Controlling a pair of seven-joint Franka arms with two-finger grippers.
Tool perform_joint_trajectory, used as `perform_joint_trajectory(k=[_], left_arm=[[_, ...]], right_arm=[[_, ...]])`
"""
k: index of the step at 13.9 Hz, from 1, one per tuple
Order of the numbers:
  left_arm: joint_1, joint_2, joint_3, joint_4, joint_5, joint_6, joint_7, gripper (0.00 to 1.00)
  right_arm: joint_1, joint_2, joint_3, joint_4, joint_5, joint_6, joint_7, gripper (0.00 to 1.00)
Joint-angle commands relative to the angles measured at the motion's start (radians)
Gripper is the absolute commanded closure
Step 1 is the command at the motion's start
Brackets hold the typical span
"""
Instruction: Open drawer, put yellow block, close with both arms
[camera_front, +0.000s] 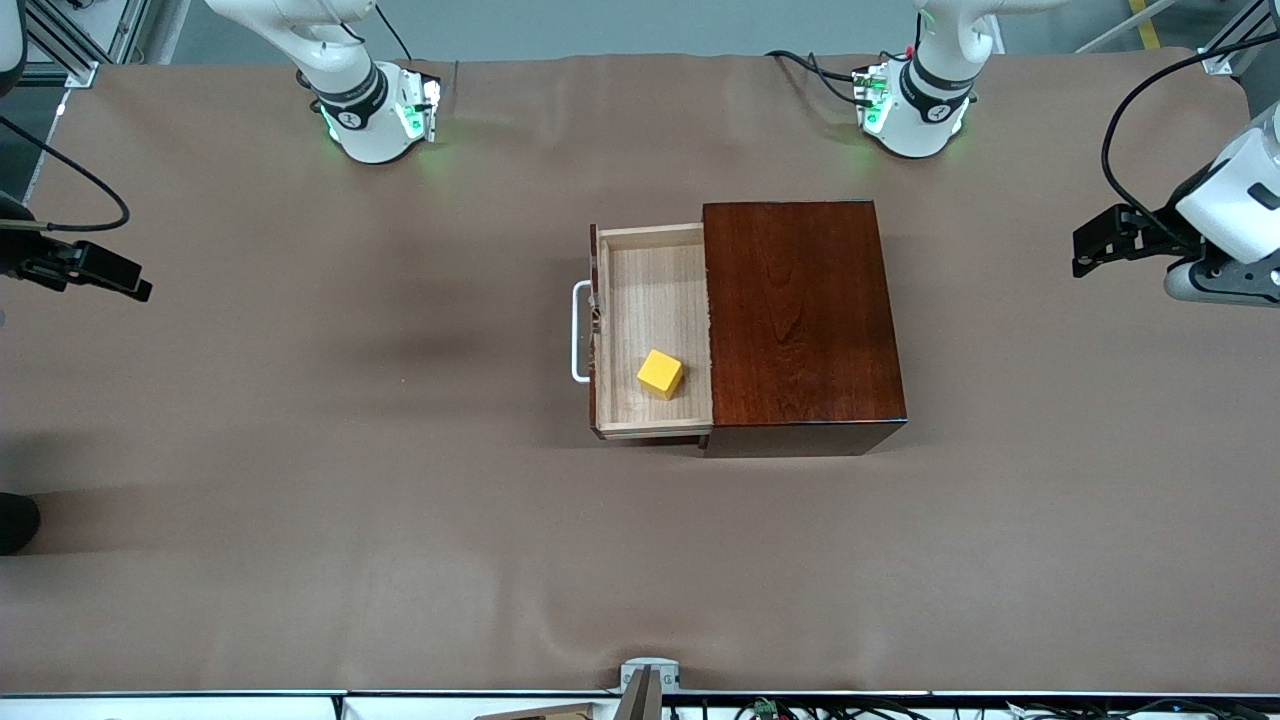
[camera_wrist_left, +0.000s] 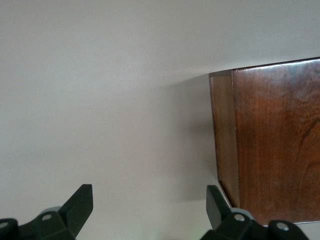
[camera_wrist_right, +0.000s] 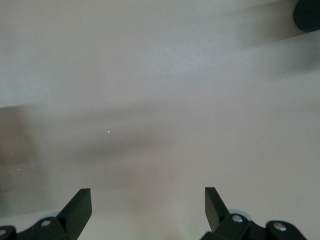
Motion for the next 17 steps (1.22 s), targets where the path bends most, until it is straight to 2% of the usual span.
perform_joint_trajectory(k=[1, 3, 11, 17], left_arm=[[0.001, 0.013, -0.002, 0.026, -0.017, -0.016, 0.011, 0.00], [-0.002, 0.014, -0.005, 0.027, -0.021, -0.016, -0.006, 0.00], [-0.028, 0.042, -0.109, 0.032, -0.050, -0.002, -0.471, 0.00], [-0.157, 0.095, -0.126, 0.033, -0.047, -0.001, -0.722, 0.00]], right_arm=[[-0.014, -0.018, 0.013, -0.008, -0.007, 0.001, -0.007, 0.00], [-0.016, -0.018, 0.013, -0.005, -0.005, 0.000, -0.006, 0.00], [-0.005, -0.017, 0.017, -0.002, -0.004, 0.000, -0.004, 0.00], [-0.013, -0.017, 0.016, -0.001, -0.004, -0.002, -0.003, 0.00]])
